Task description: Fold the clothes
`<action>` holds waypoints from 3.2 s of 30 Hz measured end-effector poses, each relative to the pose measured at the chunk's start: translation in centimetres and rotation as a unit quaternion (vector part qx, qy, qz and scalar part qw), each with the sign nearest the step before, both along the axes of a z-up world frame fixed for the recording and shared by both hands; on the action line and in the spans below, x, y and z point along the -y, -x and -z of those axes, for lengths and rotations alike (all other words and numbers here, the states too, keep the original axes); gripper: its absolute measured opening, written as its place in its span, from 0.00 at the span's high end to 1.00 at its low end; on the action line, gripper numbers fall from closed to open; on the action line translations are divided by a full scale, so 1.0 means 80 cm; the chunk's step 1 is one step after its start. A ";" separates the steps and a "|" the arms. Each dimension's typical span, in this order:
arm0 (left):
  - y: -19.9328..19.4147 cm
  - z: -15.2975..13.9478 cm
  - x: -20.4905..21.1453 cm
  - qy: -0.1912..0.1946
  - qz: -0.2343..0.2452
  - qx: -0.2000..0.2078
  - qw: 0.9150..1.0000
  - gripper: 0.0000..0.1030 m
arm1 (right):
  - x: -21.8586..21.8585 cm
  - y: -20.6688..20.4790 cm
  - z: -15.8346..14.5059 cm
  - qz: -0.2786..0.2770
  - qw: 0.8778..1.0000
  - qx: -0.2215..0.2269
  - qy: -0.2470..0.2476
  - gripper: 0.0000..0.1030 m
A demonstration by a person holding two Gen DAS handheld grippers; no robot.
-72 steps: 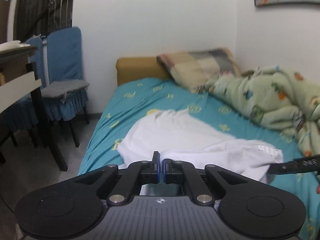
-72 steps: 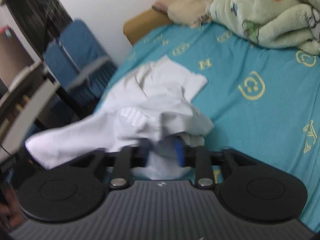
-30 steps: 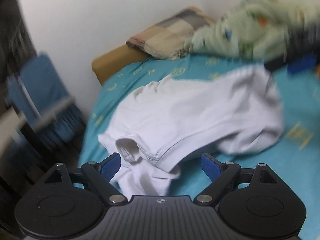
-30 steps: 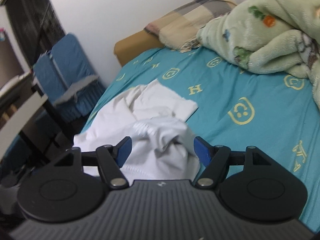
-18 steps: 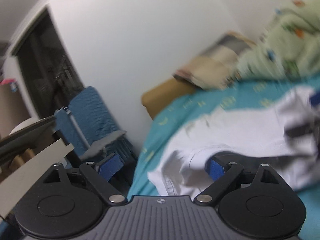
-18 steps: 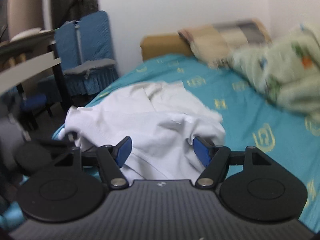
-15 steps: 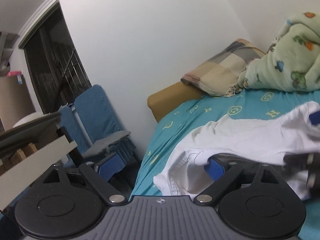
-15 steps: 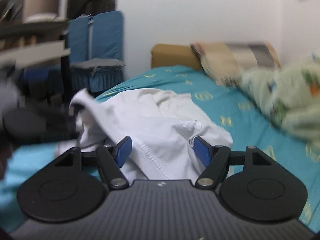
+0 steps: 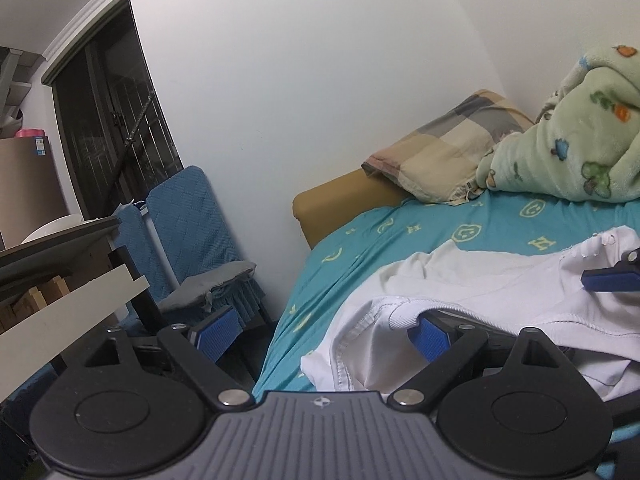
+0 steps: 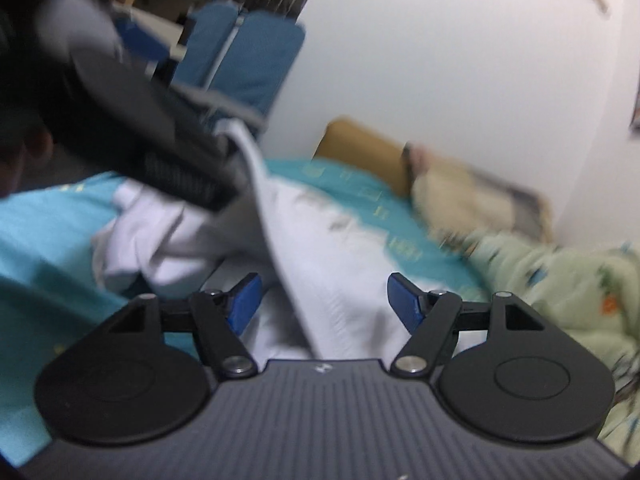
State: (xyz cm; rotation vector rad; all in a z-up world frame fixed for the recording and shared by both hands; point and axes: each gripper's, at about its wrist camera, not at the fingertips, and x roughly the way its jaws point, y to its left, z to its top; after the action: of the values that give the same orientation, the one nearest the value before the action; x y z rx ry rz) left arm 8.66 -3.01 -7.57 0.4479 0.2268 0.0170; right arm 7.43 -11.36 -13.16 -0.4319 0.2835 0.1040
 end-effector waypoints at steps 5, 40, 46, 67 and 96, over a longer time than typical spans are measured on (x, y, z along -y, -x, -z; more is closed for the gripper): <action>-0.001 -0.010 -0.008 0.048 -0.004 -0.014 0.999 0.09 | 0.046 -0.008 -0.045 0.092 0.988 0.039 -0.114 0.31; 0.010 -0.010 0.074 0.071 0.013 0.057 0.996 0.00 | 0.210 -0.039 -0.044 0.149 0.872 -0.138 -0.445 0.28; 0.015 -0.038 0.044 0.108 -0.021 0.084 0.990 0.00 | 0.163 -0.044 -0.038 0.145 0.919 -0.170 -0.324 0.31; 0.139 -0.139 -0.045 0.188 -0.063 0.100 0.975 0.00 | 0.170 0.094 -0.158 0.225 0.925 0.133 -0.275 0.15; 0.105 -0.637 -0.049 0.240 0.010 0.169 0.956 0.00 | 0.210 0.084 -0.630 0.122 0.948 0.189 -0.226 0.14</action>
State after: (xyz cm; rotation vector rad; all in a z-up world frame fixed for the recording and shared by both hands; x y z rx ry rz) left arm 0.26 0.92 43.35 -0.0410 -0.1141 0.0180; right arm 0.72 -28.19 37.27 0.0472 -0.0703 -0.1545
